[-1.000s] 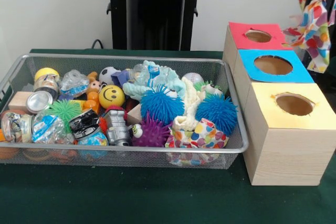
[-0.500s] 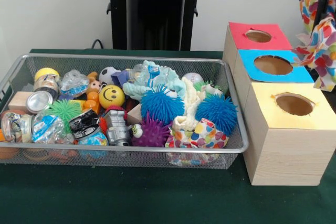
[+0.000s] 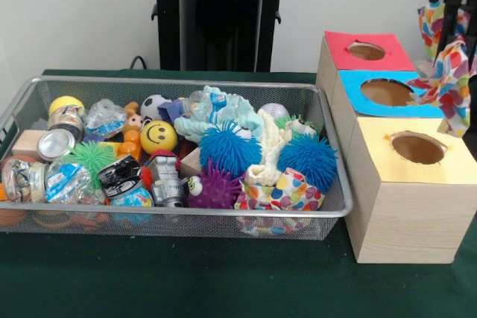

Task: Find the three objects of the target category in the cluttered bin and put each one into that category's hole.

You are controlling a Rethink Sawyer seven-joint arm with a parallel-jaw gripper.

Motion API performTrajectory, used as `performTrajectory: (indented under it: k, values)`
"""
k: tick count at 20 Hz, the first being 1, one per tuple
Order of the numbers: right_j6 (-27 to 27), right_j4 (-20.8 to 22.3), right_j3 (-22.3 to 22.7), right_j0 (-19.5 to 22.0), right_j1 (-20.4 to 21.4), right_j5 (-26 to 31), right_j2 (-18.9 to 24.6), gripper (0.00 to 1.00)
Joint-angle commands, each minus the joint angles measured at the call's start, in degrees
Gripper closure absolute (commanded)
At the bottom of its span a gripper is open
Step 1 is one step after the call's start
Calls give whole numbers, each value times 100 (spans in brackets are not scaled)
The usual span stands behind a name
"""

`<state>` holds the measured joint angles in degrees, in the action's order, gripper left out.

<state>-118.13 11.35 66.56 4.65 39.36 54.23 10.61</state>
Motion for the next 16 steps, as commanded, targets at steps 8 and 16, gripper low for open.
performTrajectory:
  k: [8, 16]
  values:
    - [271, 366, 1144, 112, -426, -871, 183, 100]
    - [260, 502, 1157, 129, -738, -1281, 141, 100]
